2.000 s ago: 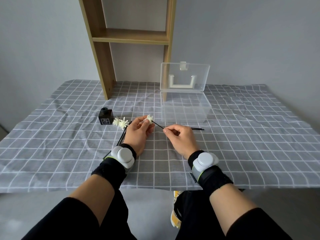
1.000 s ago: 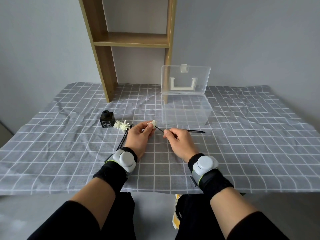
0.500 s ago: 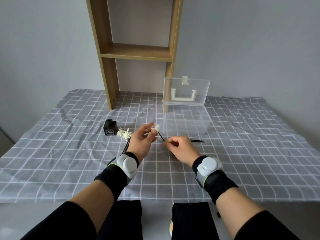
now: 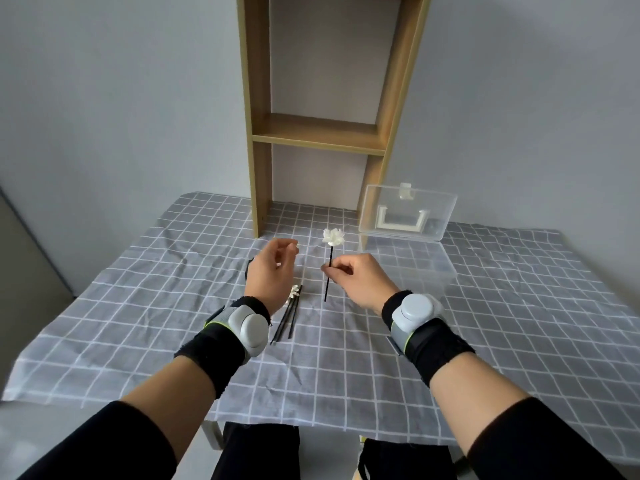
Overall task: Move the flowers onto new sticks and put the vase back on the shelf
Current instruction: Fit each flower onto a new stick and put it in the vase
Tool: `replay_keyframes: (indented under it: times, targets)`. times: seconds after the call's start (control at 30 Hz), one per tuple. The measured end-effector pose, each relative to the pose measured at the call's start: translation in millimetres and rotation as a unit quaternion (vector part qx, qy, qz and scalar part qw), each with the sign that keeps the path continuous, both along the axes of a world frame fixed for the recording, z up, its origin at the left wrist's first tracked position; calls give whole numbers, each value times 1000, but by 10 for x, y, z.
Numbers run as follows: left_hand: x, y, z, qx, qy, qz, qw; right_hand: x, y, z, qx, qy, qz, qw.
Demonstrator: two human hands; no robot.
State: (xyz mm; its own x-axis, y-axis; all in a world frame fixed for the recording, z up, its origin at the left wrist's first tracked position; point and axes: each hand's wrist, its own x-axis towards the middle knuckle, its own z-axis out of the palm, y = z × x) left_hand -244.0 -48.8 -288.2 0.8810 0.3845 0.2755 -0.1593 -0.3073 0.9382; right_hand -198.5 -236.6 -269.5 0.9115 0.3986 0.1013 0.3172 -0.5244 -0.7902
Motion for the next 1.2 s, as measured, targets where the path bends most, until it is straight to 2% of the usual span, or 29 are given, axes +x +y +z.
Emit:
replay_keyframes:
  times: [0.13, 0.2, 0.27, 0.4, 0.57, 0.9, 1.1, 1.2]
  targets:
    - [-7, 311, 14, 122, -17, 74, 990, 99, 416, 133, 19, -29, -9, 999]
    - [-1, 456, -48, 193, 24, 85, 977, 146, 611, 177, 27, -46, -20, 998]
    - [-2, 566, -125, 224, 75, 85, 968, 194, 775, 217, 35, -53, -24, 998]
    - [21, 701, -243, 231, 160, 72, 957, 290, 1071, 246, 42, -50, -23, 998]
    - [93, 716, -319, 223, 204, 41, 952, 360, 1326, 212, 27, -63, -16, 997]
    - [167, 729, -433, 222, 215, 47, 950, 414, 1452, 123, 23, -75, -6, 997]
    - [186, 746, -442, 223, 206, 40, 952, 389, 1474, -56, -33, -29, 10, 999]
    - [190, 761, -436, 213, 196, 31, 957, 356, 1486, -117, -25, 4, 14, 1000]
